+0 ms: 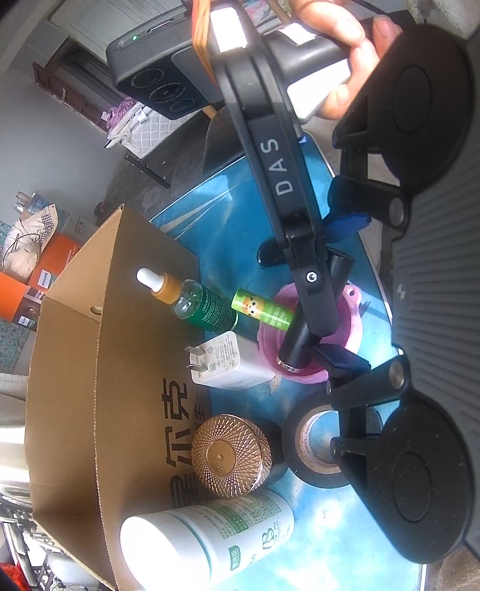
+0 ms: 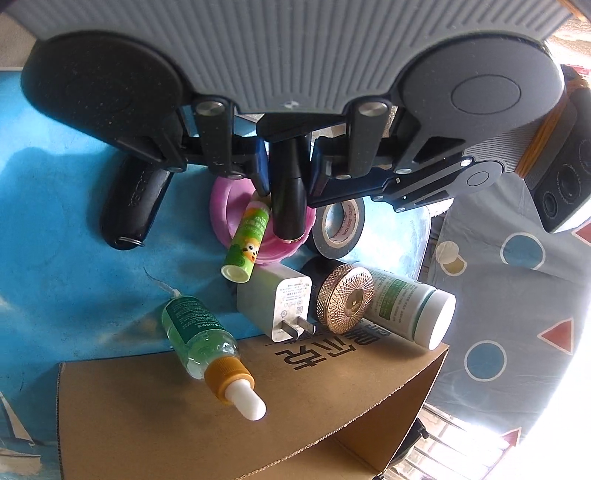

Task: Organize rigid objects
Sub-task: 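Carry the black cylinder into the cardboard box and open the right gripper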

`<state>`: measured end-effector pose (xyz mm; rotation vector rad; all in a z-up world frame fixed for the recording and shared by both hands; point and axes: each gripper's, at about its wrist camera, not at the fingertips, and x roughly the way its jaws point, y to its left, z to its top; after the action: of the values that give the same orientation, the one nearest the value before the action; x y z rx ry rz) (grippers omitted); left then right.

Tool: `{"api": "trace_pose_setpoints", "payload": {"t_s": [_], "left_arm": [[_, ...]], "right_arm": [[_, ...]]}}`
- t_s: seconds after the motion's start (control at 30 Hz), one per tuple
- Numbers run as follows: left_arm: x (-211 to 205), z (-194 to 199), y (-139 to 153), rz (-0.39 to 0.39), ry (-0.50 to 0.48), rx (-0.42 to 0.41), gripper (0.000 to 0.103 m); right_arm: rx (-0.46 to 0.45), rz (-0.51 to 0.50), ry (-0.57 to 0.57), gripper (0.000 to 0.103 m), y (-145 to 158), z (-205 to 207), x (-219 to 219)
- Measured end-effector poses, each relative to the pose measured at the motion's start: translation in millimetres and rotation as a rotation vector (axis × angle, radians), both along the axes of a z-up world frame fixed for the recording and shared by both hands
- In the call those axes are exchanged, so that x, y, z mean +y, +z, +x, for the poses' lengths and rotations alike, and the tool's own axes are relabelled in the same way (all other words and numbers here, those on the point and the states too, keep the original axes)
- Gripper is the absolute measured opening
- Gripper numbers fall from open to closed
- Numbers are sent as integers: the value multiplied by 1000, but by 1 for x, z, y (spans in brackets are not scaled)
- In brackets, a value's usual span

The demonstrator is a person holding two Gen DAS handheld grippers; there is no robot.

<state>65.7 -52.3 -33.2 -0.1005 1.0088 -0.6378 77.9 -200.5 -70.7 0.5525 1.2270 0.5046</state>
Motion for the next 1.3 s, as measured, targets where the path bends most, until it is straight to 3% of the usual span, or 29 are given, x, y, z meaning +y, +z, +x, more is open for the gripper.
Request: {"api": "trace_pose_setpoints", "payload": {"t_s": [0.3,0.53,0.8,1.0,1.2,1.3], "left_arm": [[1,-9,22,-17,1,-58,60],[9,-13,67,-20,17,-167,60],[30,35,126,25,72,-284,63],[30,113,130,134,126,-289,64],[37,176,114,203,208,-245,64],[51,189,105,187,230,-207,64]], "right_arm": [[-62,57,-63,21,20,-12,-7],[-188,107,-93,21,63,-16,-6],[-344,148,-103,21,118,39,18],[-304,100,-153,21,120,129,39],[-114,100,-231,21,68,217,57],[-33,97,-234,21,47,240,68]]}}
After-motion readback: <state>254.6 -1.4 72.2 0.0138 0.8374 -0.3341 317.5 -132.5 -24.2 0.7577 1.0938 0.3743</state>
